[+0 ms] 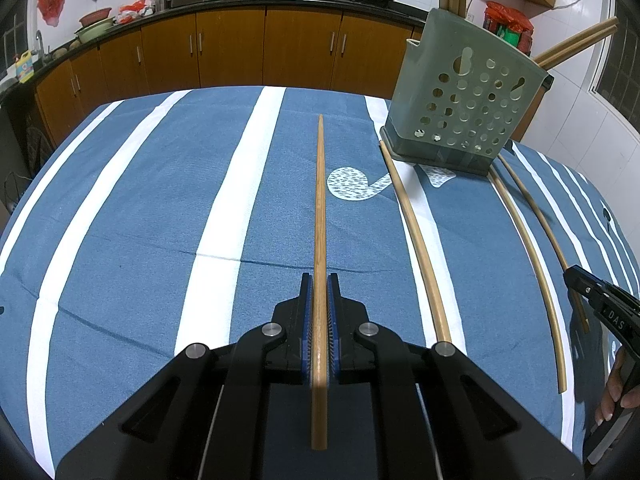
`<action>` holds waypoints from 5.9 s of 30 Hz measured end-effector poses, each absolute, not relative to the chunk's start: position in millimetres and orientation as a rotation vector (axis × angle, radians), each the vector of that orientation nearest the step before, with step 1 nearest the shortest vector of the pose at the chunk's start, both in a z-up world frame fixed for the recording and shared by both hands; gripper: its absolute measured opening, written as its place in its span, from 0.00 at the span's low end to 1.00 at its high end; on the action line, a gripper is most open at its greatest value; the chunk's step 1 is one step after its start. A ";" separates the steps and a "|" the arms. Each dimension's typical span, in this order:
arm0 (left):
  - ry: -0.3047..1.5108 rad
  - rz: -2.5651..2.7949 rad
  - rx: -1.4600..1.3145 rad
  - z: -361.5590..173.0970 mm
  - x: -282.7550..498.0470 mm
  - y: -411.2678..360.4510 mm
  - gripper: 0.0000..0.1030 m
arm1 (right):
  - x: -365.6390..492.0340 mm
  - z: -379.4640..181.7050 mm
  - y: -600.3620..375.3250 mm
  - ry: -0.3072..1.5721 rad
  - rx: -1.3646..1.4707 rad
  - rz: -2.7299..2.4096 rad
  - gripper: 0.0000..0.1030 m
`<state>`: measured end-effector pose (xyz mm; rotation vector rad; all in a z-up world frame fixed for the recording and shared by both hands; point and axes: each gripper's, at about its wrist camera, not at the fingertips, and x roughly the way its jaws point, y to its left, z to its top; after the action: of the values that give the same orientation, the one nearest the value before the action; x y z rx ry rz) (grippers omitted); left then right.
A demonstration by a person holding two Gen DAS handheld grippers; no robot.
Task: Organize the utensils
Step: 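Hold both grasped chopsticks steady above the cloth, then lift both held chopsticks and carry them over the green holder, then insert both chopsticks into the green holder and open both tools, then move both open tools down and close them on two more chopsticks, then hold both grasped chopsticks steady above the cloth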
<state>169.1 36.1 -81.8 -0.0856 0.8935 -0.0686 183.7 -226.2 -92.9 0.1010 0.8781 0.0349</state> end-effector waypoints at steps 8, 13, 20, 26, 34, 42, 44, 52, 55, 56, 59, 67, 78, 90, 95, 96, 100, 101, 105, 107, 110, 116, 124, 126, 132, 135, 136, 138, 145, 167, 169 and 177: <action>0.899 -0.057 -0.009 -81.2 159.7 28.2 0.08 | 180.7 -93.3 -226.3 0.881 0.094 0.039 0.09; 0.897 -0.053 -0.005 -81.2 155.8 29.7 0.08 | 179.9 -93.8 -226.3 0.879 0.096 0.040 0.08; 0.866 -0.056 0.009 -65.0 154.3 31.7 0.08 | 175.8 -72.3 -235.6 0.827 0.119 0.029 0.08; 0.729 -0.060 -0.026 -16.5 148.7 38.2 0.08 | 166.8 -26.9 -245.6 0.698 0.138 0.026 0.08; 0.588 -0.073 -0.079 35.3 146.0 44.3 0.07 | 160.3 16.3 -250.0 0.573 0.146 0.040 0.08; 0.523 -0.092 -0.072 63.4 150.0 41.5 0.07 | 160.5 51.2 -248.9 0.490 0.163 0.073 0.08; 0.508 -0.099 -0.075 70.9 150.0 42.0 0.07 | 158.5 63.3 -247.9 0.462 0.159 0.086 0.08; 0.443 -0.143 -0.101 100.9 146.7 37.1 0.07 | 149.5 113.7 -244.6 0.359 0.187 0.183 0.08; 0.400 -0.173 -0.109 116.9 143.8 28.7 0.07 | 147.0 131.4 -241.7 0.317 0.202 0.218 0.08; 0.387 -0.180 -0.110 120.8 142.0 26.2 0.07 | 146.0 138.9 -239.6 0.295 0.201 0.227 0.08; 0.325 -0.194 -0.118 136.1 140.6 18.1 0.07 | 147.0 155.0 -232.3 0.241 0.195 0.233 0.08; 0.177 -0.179 -0.169 167.3 159.1 3.9 0.07 | 175.2 167.2 -213.7 0.196 0.172 0.213 0.08; 0.209 -0.171 -0.165 135.0 204.8 -16.8 0.07 | 221.1 139.9 -200.6 0.278 0.153 0.191 0.08; 0.253 -0.171 -0.179 122.8 196.4 -9.1 0.43 | 208.7 133.9 -203.5 0.277 0.162 0.180 0.31; 0.235 -0.158 -0.217 128.6 175.6 8.1 0.47 | 179.7 134.9 -222.2 0.228 0.163 0.138 0.40; 0.235 -0.147 -0.219 128.4 170.5 12.1 0.48 | 174.8 132.3 -226.1 0.226 0.160 0.122 0.44; 0.285 -0.082 -0.210 109.9 150.1 30.5 0.54 | 167.2 103.2 -247.3 0.300 0.160 0.052 0.49; 0.310 -0.063 -0.195 102.3 148.6 32.8 0.54 | 168.6 88.5 -251.7 0.348 0.163 0.042 0.49; 0.457 -0.018 -0.154 57.3 144.3 40.6 0.54 | 175.6 28.5 -252.7 0.542 0.133 0.010 0.49; 0.532 -0.008 -0.143 33.1 144.6 43.5 0.54 | 175.2 -1.6 -244.0 0.632 0.111 0.028 0.49; 0.637 -0.011 -0.141 4.1 143.2 43.9 0.54 | 167.6 -40.2 -226.3 0.746 0.107 0.095 0.41; 0.761 -0.050 -0.138 -34.0 135.6 34.4 0.54 | 162.5 -70.0 -188.8 0.848 0.087 0.191 0.32; 0.811 -0.100 -0.114 -48.5 130.7 17.9 0.53 | 162.9 -85.9 -175.4 0.900 0.025 0.167 0.10; 0.820 -0.112 -0.109 -51.0 131.6 12.4 0.53 | 164.9 -86.6 -180.4 0.903 0.032 0.153 0.09; 0.862 -0.146 -0.086 -62.1 134.2 -1.9 0.44 | 170.9 -86.0 -210.8 0.898 0.095 0.056 0.08; 0.886 -0.155 -0.070 -68.4 135.1 -8.6 0.40 | 171.1 -85.3 -220.5 0.893 0.108 0.035 0.08; 0.893 -0.156 -0.065 -70.9 135.4 -10.8 0.39 | 171.4 -85.2 -222.6 0.892 0.110 0.030 0.08; 0.908 -0.157 -0.057 -75.2 136.8 -14.4 0.36 | 171.7 -85.1 -224.4 0.891 0.113 0.027 0.08; 0.912 -0.132 -0.010 -81.4 142.3 -19.9 0.09 | 174.1 -87.1 -221.1 0.893 0.113 0.037 0.08; 0.896 -0.013 -0.022 -79.8 174.1 34.1 0.08 | 185.7 -85.7 -219.0 0.878 0.083 0.027 0.08; 0.893 -0.011 -0.019 -80.0 174.7 33.5 0.08 | 186.6 -85.8 -218.7 0.878 0.082 0.024 0.08; 0.892 -0.009 -0.022 -79.6 177.6 35.4 0.08 | 188.9 -89.0 -218.9 0.882 0.076 0.017 0.08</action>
<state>177.6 35.4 -79.6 -0.0219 0.8916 -0.0093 188.9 -218.9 -89.0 0.0761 0.8821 0.0166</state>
